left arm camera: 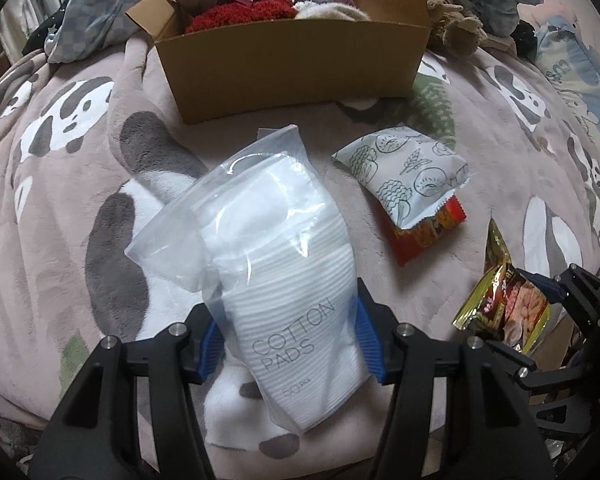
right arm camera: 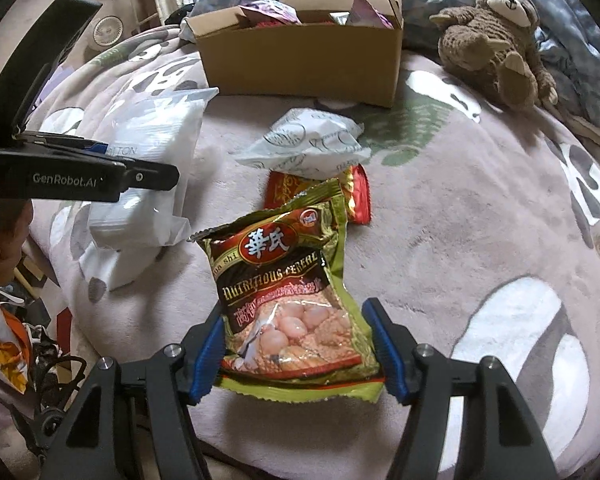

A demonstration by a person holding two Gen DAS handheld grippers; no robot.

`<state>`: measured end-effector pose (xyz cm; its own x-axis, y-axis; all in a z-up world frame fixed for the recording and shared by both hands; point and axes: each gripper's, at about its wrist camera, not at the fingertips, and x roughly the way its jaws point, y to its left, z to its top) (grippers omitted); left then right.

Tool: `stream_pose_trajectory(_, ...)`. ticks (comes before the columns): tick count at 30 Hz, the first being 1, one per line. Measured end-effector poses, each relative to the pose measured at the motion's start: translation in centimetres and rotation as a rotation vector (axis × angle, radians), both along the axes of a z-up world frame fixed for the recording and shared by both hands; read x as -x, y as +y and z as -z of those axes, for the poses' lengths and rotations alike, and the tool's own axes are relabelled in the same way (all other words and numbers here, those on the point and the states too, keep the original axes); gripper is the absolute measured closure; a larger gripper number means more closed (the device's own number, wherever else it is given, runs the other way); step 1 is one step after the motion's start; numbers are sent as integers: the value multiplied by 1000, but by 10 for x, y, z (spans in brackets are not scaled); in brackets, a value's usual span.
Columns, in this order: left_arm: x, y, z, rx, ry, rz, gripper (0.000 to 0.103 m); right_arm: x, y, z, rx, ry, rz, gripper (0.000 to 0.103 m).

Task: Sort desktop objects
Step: 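Lift the cotton pads and cereal bag and carry both toward the box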

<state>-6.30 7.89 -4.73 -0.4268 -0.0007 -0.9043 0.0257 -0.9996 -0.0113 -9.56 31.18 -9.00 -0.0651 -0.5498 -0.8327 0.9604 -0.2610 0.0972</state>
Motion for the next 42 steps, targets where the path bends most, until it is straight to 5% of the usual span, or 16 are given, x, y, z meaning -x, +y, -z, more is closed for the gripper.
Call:
stream_pose_trajectory(24, 2, -7, -45, 35, 83, 41, 48, -4, -33, -73, 93, 68, -87, 36)
stream_pose_trajectory(42, 73, -3, -81, 115, 124, 126, 48, 32, -94, -108, 126, 83, -118, 36)
